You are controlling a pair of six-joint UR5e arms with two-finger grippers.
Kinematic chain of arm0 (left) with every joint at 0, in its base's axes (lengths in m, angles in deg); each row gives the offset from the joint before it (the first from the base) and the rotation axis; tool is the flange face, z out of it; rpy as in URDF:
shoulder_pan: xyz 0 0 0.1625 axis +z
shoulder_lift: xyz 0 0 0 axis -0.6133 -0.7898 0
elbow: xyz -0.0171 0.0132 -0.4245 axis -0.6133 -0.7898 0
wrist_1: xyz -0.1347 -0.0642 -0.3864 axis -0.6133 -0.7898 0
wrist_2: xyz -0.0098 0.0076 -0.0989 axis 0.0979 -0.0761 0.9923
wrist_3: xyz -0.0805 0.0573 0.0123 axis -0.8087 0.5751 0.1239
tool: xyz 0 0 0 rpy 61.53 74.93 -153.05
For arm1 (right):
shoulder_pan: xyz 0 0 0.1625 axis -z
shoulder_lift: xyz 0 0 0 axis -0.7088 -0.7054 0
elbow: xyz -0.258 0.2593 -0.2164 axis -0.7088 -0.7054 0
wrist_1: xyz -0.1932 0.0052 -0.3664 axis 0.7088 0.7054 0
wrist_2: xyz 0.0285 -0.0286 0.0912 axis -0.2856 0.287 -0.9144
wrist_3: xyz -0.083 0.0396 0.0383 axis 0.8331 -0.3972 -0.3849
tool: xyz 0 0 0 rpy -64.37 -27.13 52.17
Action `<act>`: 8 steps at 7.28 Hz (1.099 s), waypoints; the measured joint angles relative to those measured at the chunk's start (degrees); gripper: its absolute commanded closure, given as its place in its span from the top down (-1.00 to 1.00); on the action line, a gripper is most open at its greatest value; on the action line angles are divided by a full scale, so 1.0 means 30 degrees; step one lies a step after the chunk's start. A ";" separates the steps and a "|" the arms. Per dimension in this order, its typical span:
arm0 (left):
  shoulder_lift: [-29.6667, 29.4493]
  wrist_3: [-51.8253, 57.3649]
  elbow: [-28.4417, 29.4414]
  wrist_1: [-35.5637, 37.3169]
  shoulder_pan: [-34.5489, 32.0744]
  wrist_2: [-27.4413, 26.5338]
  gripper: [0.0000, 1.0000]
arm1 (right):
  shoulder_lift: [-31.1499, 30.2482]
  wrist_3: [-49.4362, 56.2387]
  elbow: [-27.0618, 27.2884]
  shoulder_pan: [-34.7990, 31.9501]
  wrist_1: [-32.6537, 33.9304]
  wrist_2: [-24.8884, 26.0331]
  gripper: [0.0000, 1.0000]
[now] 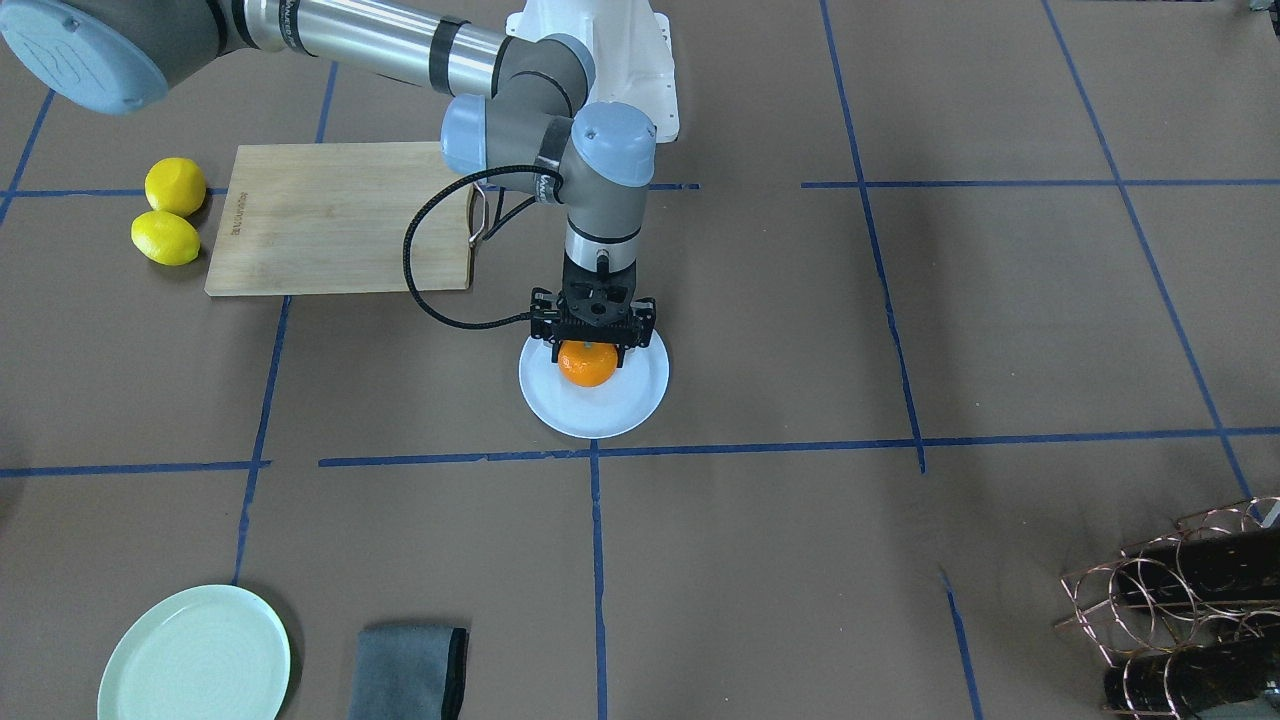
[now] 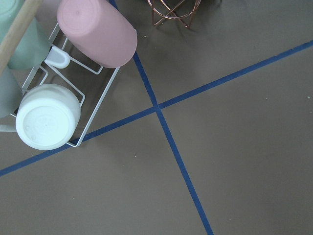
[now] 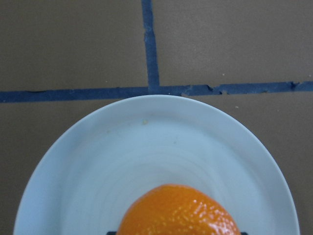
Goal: Pick orange to plate
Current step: 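Lower the orange onto the plate and open the right gripper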
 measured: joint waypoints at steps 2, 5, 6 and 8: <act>0.0000 0.0000 -0.0001 -0.0001 0.0000 -0.0015 1.00 | 0.0198 -0.0462 0.0067 0.0057 -0.0350 0.0190 1.00; 0.0000 -0.0011 -0.0006 0.0007 0.0000 -0.0029 1.00 | -0.0534 0.1826 0.2145 -0.1849 0.0528 -0.1712 1.00; 0.0000 -0.0013 0.0041 0.0042 0.0000 -0.0083 1.00 | -0.1827 0.4041 0.3921 -0.3372 0.1167 -0.3364 1.00; 0.0373 -0.0034 0.0287 0.0136 0.0000 -0.0165 1.00 | -0.5236 1.0324 0.7495 -0.7567 0.2733 -0.7360 1.00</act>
